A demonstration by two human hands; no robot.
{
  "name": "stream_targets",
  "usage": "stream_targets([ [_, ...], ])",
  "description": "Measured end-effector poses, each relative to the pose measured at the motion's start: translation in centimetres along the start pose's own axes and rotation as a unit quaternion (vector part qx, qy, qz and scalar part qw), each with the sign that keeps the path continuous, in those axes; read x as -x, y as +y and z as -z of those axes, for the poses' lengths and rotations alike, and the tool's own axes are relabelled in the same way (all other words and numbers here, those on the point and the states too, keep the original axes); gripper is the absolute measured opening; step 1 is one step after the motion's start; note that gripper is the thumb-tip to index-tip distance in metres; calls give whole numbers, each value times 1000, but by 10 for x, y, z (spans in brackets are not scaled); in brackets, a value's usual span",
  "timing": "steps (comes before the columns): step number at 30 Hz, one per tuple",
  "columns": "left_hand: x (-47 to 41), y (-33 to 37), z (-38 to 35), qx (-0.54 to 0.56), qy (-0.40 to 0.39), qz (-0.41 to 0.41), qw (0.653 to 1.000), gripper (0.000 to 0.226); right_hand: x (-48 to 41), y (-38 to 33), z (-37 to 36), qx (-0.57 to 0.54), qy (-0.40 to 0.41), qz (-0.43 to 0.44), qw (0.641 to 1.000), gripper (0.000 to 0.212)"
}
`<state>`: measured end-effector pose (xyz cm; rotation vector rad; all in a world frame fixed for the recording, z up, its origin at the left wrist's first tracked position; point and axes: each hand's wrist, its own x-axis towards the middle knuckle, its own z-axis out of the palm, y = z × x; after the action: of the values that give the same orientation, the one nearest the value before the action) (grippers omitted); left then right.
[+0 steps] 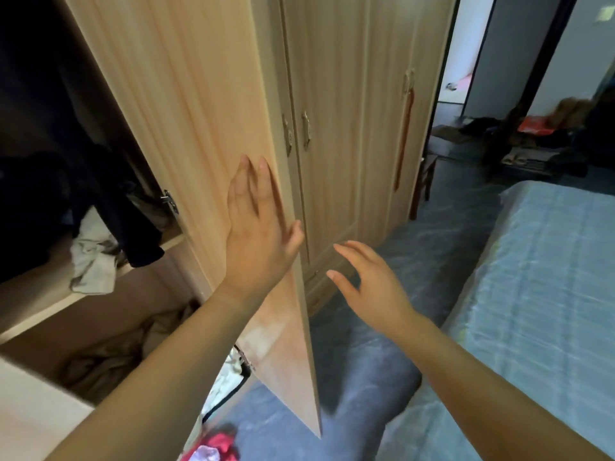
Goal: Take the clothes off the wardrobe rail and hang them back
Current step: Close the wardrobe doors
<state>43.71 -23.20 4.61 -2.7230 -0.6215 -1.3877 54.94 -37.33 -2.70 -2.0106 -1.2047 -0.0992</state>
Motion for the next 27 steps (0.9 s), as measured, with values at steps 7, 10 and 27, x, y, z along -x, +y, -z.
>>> stream_targets([
  [7,21,-17,34,24,-6,-11,1000,88,-15,-40,-33,-79,-68,87,991,50],
  [10,37,-30,57,21,-28,-9,999,92,-6,-63,-52,-150,-97,116,977,47],
  [27,127,-170,204,108,-23,129,985,84,-4,-224,-172,-261,-104,231,931,49],
])
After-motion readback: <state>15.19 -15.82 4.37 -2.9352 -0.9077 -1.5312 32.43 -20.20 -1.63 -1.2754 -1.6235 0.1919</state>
